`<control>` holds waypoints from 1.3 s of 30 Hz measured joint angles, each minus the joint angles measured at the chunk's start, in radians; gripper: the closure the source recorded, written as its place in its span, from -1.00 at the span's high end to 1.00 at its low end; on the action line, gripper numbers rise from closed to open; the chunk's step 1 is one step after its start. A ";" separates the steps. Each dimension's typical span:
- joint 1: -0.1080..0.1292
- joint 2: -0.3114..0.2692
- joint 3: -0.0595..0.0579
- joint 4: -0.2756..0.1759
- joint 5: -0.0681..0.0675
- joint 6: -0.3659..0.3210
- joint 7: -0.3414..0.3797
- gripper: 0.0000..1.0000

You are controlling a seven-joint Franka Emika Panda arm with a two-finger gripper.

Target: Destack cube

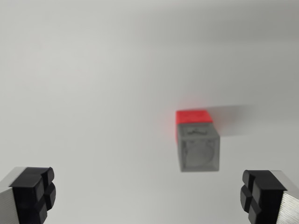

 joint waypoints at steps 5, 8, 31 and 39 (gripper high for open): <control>-0.001 -0.006 -0.004 -0.028 0.000 0.023 -0.006 1.00; -0.002 -0.010 -0.006 -0.049 0.000 0.041 -0.011 1.00; -0.017 -0.031 -0.030 -0.252 -0.001 0.234 -0.070 1.00; -0.026 -0.030 -0.039 -0.324 -0.002 0.312 -0.094 1.00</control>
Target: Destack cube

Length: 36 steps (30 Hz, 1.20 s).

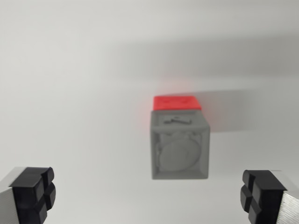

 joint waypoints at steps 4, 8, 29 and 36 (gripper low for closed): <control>-0.005 0.003 -0.005 -0.038 0.000 0.046 -0.015 1.00; -0.011 0.012 -0.011 -0.075 0.000 0.094 -0.031 1.00; -0.030 0.159 -0.023 -0.164 0.008 0.333 -0.085 1.00; -0.031 0.215 -0.020 -0.159 0.016 0.387 -0.092 1.00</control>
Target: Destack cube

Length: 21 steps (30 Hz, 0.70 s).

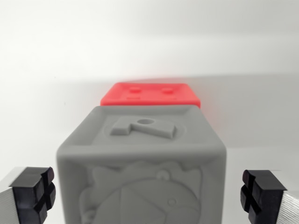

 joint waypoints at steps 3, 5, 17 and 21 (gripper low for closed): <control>-0.001 0.019 0.001 0.004 0.001 0.015 -0.002 1.00; -0.002 0.026 0.002 0.004 0.002 0.020 -0.002 1.00; -0.003 0.027 0.003 0.005 0.002 0.023 -0.003 -1.00; -0.003 0.027 0.003 0.005 0.002 0.023 -0.003 -1.00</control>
